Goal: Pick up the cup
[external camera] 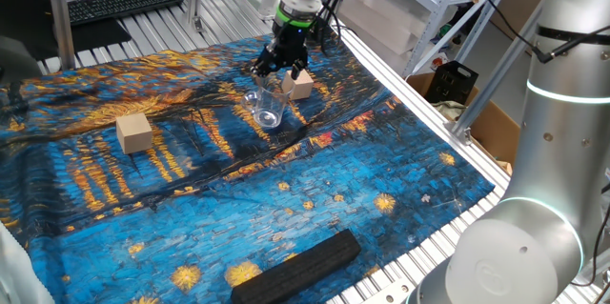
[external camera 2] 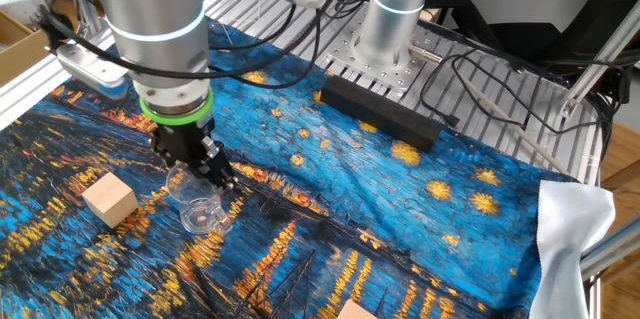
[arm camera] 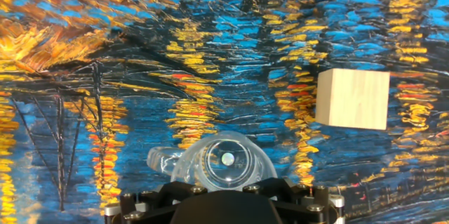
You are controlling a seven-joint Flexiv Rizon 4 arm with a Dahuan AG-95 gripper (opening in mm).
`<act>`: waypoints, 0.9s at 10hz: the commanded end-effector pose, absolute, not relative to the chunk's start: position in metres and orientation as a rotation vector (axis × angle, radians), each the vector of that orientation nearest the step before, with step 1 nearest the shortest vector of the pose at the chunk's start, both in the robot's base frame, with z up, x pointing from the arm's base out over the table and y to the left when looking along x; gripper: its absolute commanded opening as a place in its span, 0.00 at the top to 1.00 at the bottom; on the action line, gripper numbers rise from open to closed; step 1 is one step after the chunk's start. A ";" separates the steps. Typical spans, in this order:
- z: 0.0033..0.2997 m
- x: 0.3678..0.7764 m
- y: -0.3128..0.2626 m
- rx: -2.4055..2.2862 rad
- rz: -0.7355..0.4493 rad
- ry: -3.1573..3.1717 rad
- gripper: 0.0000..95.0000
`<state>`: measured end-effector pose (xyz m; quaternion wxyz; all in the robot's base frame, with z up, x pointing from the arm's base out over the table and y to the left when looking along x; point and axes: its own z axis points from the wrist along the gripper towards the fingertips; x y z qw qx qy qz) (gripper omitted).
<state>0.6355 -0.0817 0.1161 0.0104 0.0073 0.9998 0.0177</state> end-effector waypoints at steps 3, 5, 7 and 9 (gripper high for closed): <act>0.112 0.635 -0.080 0.018 0.032 3.113 0.00; 0.110 0.635 -0.080 0.014 0.018 3.111 0.00; 0.105 0.635 -0.080 0.011 0.007 3.101 0.00; 0.101 0.635 -0.080 0.009 0.005 3.100 0.00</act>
